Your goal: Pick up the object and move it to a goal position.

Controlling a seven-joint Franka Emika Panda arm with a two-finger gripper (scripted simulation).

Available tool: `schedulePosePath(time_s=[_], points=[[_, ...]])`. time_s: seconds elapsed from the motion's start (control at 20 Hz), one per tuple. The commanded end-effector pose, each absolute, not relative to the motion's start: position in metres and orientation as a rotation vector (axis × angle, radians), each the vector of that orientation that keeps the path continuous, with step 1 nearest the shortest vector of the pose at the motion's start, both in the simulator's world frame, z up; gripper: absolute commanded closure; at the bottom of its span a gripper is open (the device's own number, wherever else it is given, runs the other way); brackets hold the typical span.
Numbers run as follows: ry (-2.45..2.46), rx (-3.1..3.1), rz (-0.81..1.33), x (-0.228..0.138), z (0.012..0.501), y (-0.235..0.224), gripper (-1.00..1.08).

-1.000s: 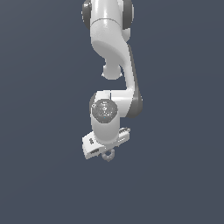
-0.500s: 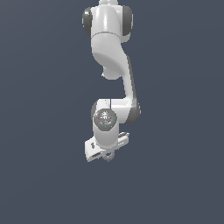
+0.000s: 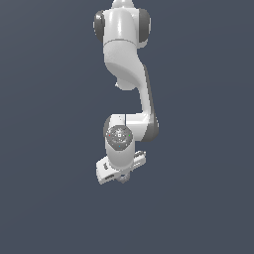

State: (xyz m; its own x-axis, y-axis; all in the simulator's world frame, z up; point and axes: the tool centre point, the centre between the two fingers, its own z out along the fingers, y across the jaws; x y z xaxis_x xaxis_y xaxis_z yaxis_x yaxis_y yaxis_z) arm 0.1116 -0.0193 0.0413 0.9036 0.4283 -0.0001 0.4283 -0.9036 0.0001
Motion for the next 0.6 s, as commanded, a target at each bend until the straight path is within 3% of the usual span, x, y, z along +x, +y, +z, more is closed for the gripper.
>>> schedulePosePath(time_s=[0.0, 0.55], points=[[0.690, 3.065, 0.000, 0.1117, 0.0414, -0.0192, 1.08], [0.690, 3.065, 0.000, 0.1096, 0.0462, -0.0205, 1.08]])
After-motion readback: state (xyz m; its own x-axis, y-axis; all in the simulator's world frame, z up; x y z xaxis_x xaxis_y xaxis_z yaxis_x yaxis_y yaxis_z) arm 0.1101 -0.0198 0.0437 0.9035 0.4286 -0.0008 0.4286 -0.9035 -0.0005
